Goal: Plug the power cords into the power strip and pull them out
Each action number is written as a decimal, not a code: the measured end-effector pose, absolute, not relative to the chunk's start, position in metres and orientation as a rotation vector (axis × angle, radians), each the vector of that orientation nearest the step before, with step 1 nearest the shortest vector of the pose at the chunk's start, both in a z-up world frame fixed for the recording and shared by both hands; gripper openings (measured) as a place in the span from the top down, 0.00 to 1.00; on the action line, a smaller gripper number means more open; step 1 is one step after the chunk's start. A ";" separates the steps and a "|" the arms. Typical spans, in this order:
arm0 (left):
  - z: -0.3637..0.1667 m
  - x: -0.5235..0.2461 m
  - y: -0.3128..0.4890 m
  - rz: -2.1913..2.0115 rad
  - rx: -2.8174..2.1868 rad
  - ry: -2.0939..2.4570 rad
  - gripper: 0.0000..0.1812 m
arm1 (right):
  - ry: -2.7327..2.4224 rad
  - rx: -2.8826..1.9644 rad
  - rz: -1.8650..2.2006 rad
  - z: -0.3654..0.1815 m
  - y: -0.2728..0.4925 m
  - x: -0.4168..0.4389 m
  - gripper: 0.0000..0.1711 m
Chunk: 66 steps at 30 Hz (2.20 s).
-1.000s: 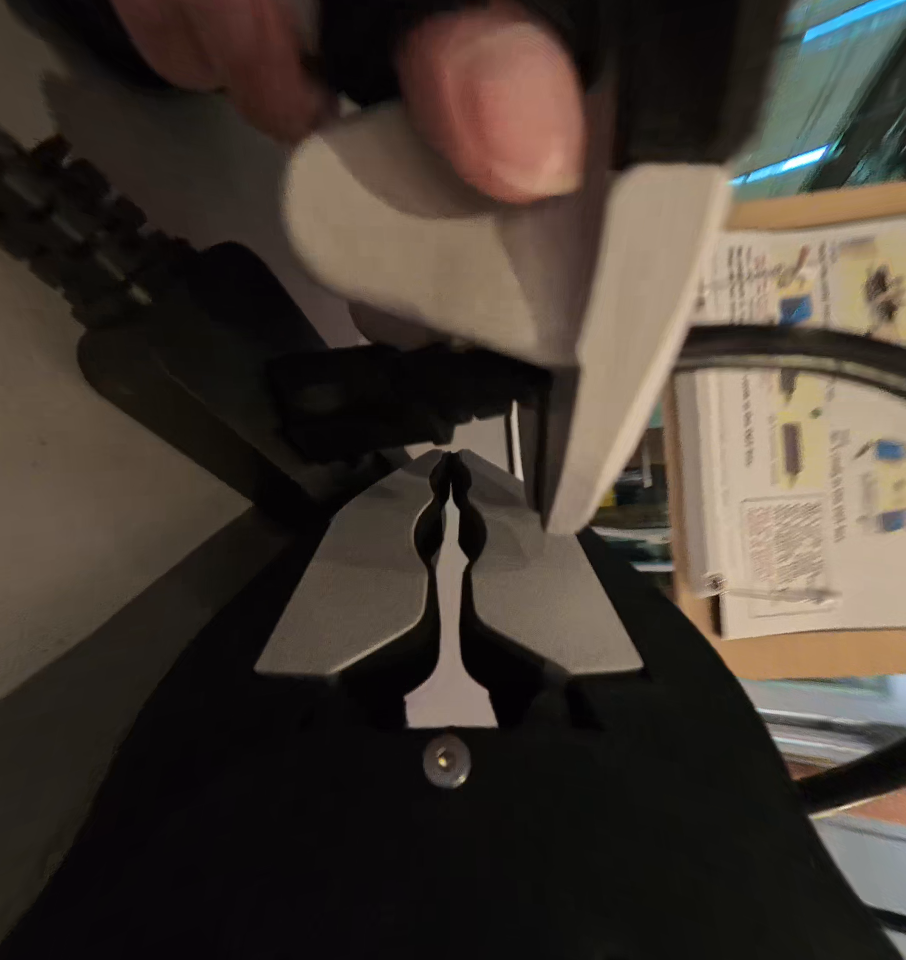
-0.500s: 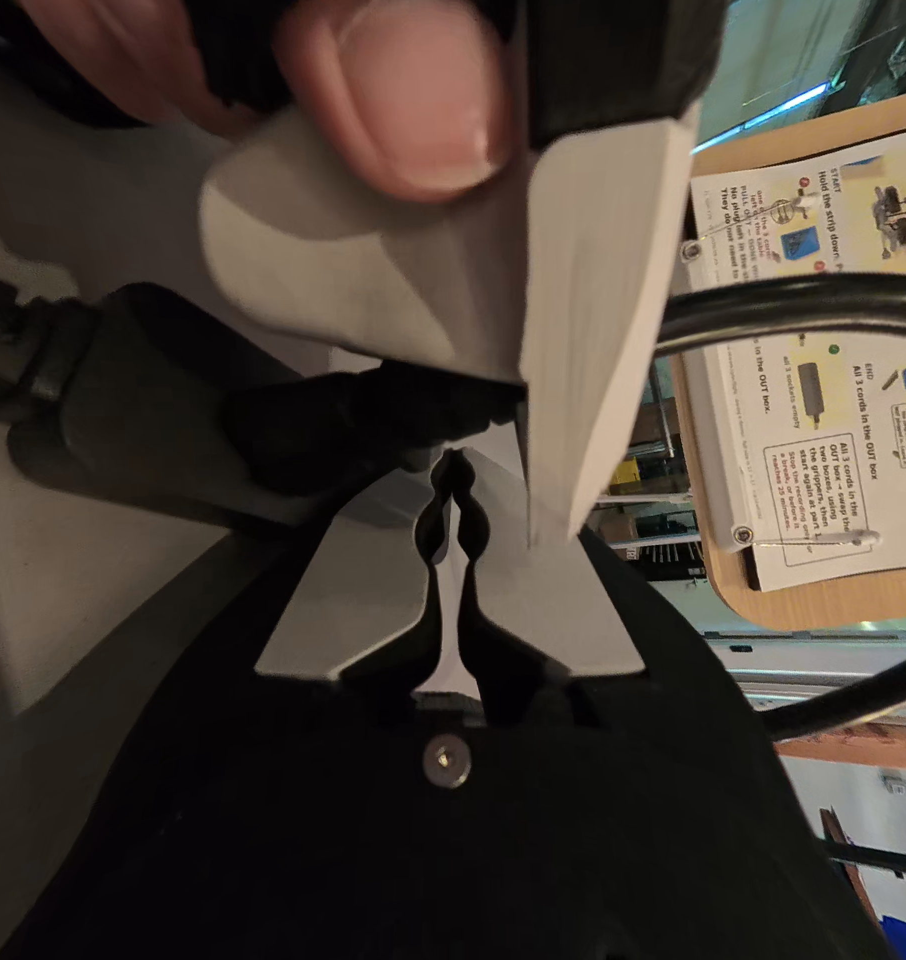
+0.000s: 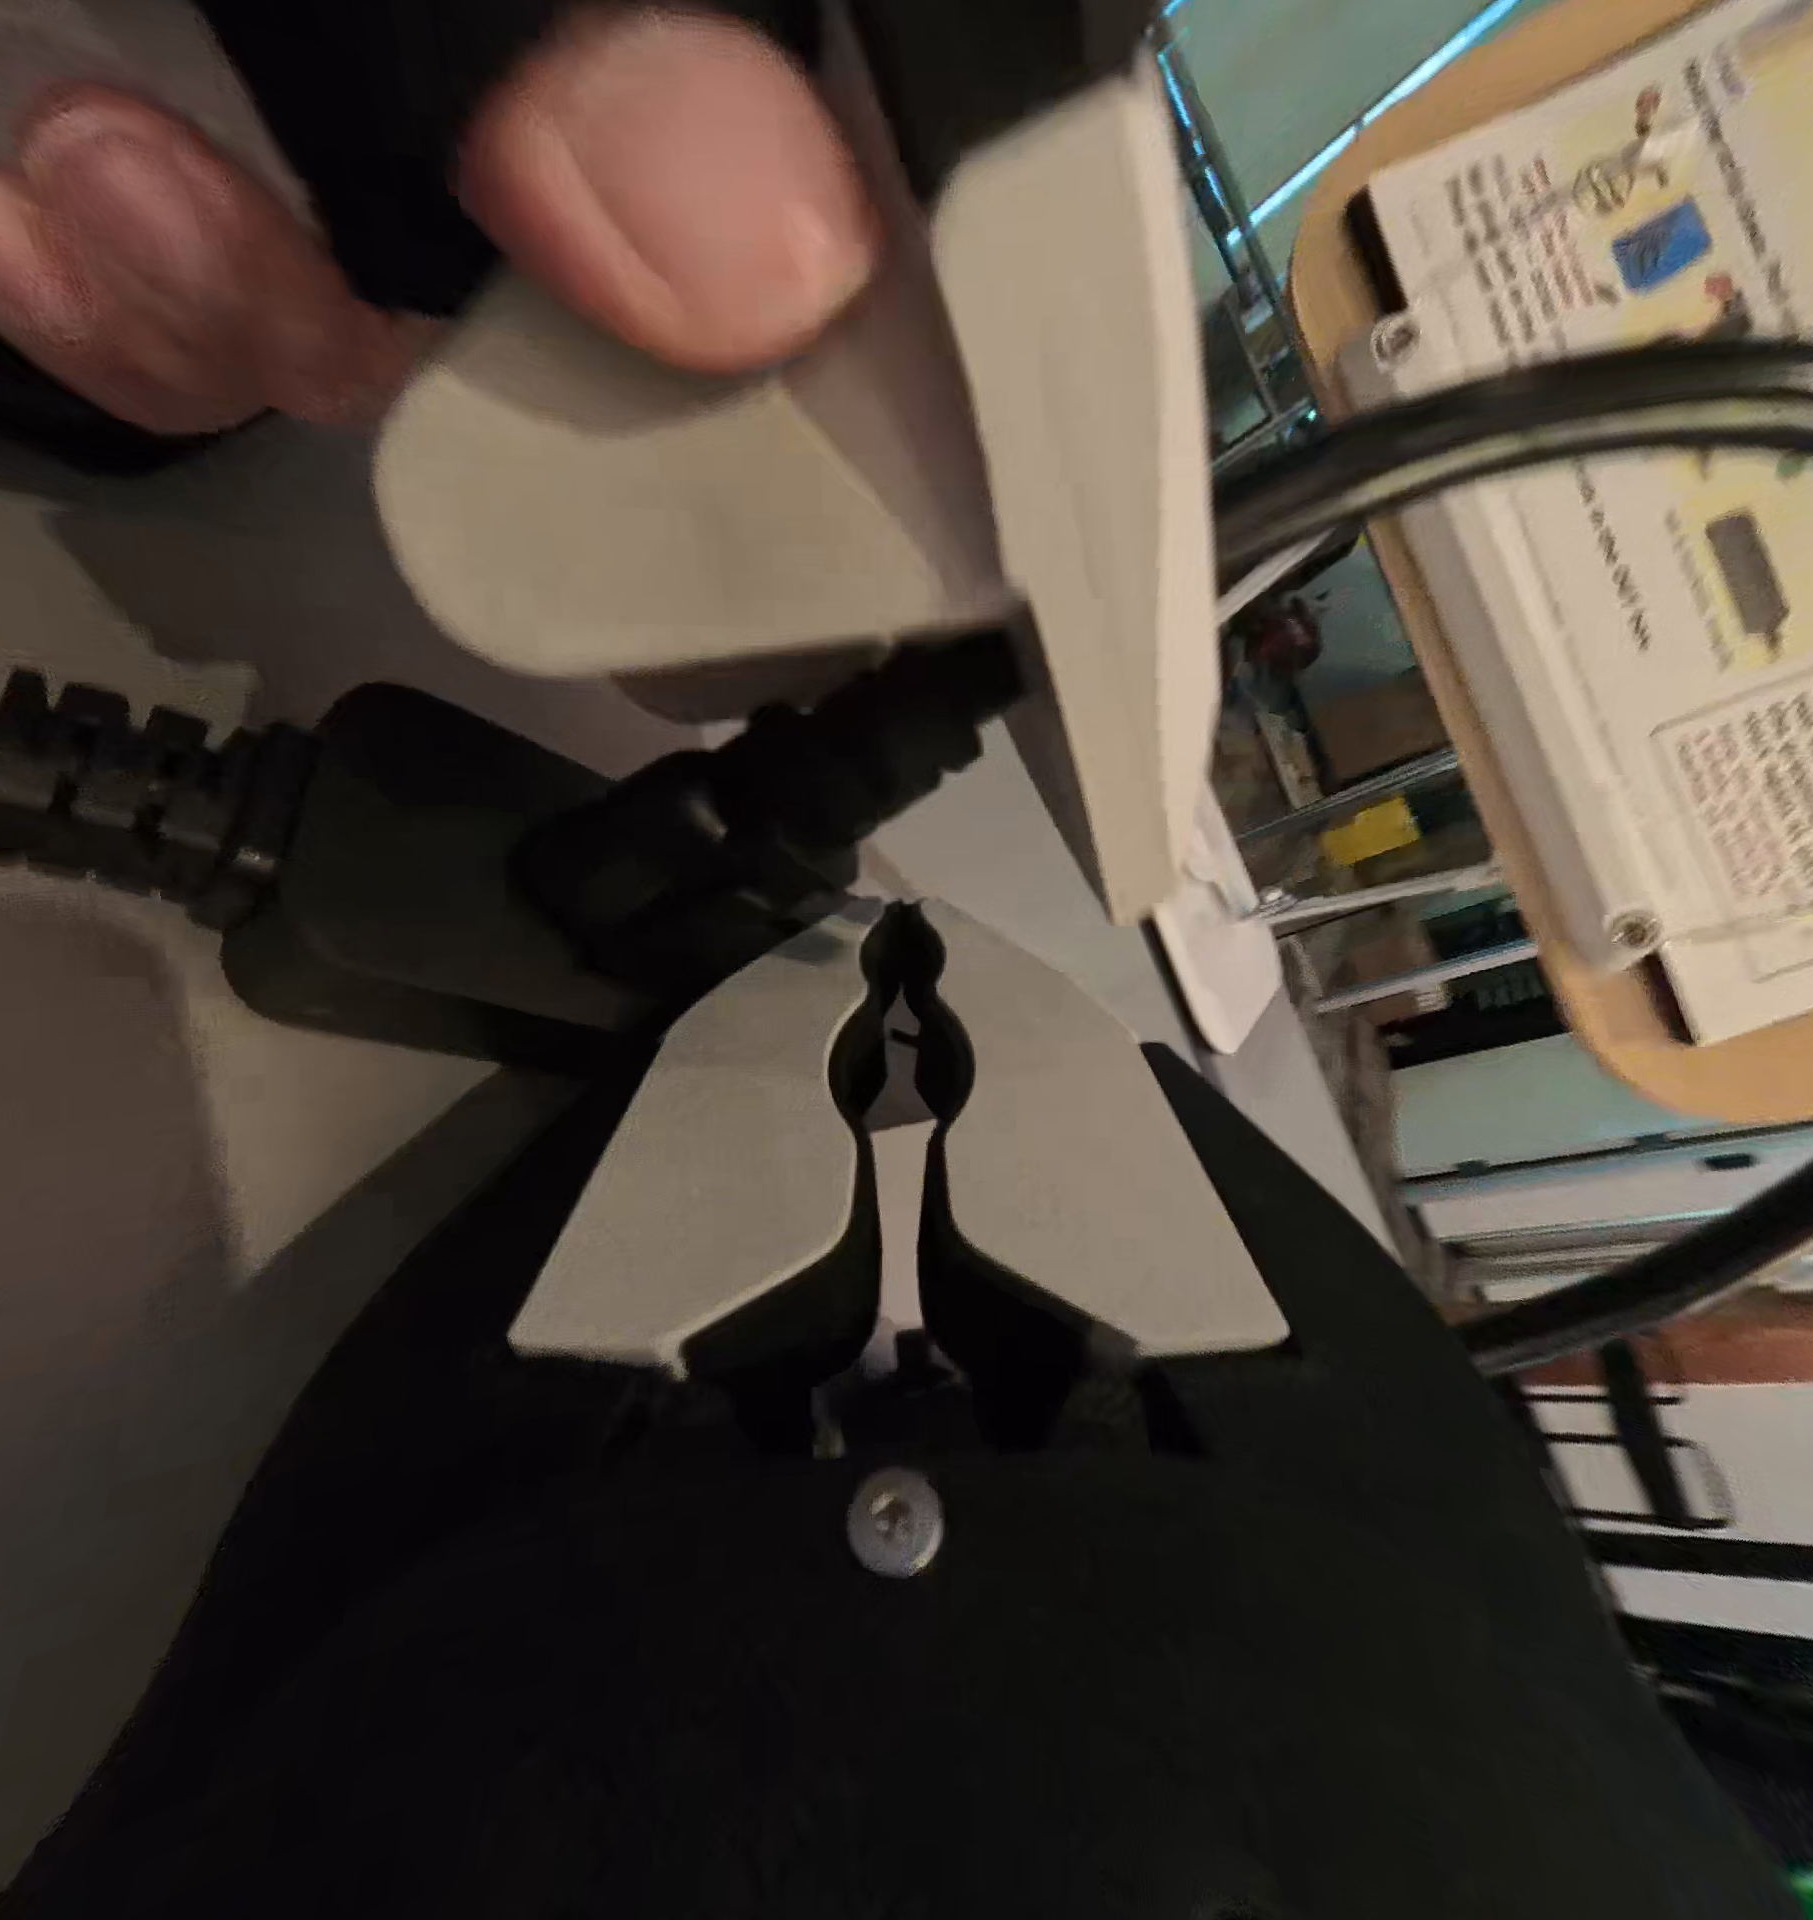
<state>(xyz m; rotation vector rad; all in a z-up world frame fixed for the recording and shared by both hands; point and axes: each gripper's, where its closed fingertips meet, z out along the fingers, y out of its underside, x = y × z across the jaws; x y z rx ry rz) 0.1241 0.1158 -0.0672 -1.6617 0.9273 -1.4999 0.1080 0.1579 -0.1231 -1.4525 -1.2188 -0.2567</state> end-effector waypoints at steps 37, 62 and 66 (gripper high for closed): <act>-0.154 0.090 0.098 -0.552 -2.197 1.069 0.73 | -0.865 -1.886 0.777 -0.107 0.125 0.076 0.90; -0.153 0.093 0.104 -0.540 -2.182 1.028 0.74 | -0.707 -1.953 0.961 -0.104 0.128 0.076 0.88; -0.151 0.095 0.106 -0.530 -2.151 1.035 0.74 | -0.889 -1.871 0.653 -0.100 0.127 0.074 0.88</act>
